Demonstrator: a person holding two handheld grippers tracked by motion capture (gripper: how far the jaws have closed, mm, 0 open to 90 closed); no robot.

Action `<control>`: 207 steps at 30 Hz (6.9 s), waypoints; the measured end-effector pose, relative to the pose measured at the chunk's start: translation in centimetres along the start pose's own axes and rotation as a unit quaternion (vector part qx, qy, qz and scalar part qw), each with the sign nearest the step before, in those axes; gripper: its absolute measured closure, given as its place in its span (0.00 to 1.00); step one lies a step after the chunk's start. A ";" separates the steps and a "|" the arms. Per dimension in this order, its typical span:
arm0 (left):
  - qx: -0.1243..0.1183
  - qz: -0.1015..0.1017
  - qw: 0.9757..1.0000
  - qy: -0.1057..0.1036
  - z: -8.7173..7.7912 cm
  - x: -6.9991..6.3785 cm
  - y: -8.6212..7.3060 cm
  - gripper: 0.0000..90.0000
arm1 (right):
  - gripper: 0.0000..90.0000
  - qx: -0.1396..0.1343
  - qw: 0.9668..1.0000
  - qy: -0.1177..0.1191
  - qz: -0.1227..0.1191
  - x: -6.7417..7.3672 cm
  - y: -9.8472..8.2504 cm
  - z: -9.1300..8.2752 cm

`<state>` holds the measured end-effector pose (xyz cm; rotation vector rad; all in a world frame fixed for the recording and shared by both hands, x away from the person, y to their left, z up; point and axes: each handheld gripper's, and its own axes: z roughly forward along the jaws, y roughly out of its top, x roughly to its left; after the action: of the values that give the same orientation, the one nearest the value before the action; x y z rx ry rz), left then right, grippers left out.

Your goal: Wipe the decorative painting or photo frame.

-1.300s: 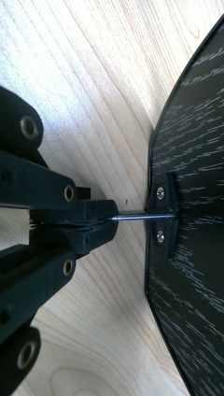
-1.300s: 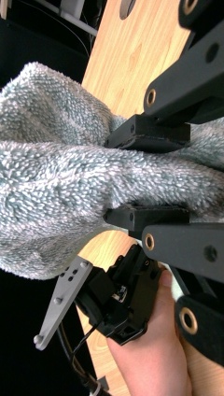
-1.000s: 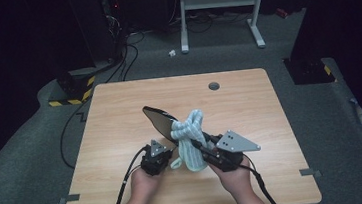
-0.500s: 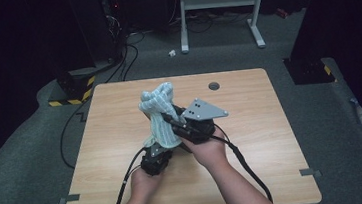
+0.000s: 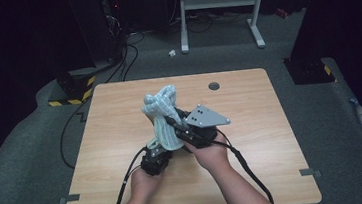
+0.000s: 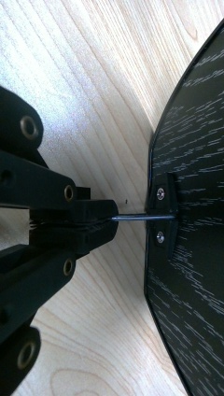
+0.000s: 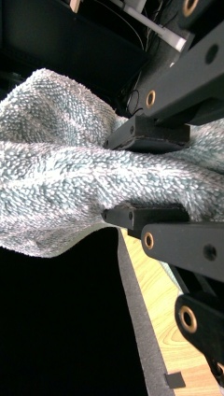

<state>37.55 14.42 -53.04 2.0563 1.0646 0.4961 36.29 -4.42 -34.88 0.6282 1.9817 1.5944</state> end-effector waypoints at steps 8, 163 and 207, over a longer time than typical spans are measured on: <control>0.001 0.005 1.000 0.003 0.0 -0.1 0.0 0.98 | 0.75 -0.011 1.000 -0.007 -0.002 0.1 -1.1 -1.0; 0.001 0.002 1.000 0.026 0.1 -0.2 0.1 0.98 | 0.74 0.226 0.968 0.011 0.111 -4.9 -15.9 -0.2; 0.001 0.006 1.000 0.030 0.2 -0.3 0.1 0.98 | 0.74 0.133 0.987 0.014 0.088 -5.7 -10.1 -5.9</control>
<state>37.52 14.06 -53.05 2.0619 1.0881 0.5672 36.43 -14.41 -43.11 0.9115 2.2345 1.4529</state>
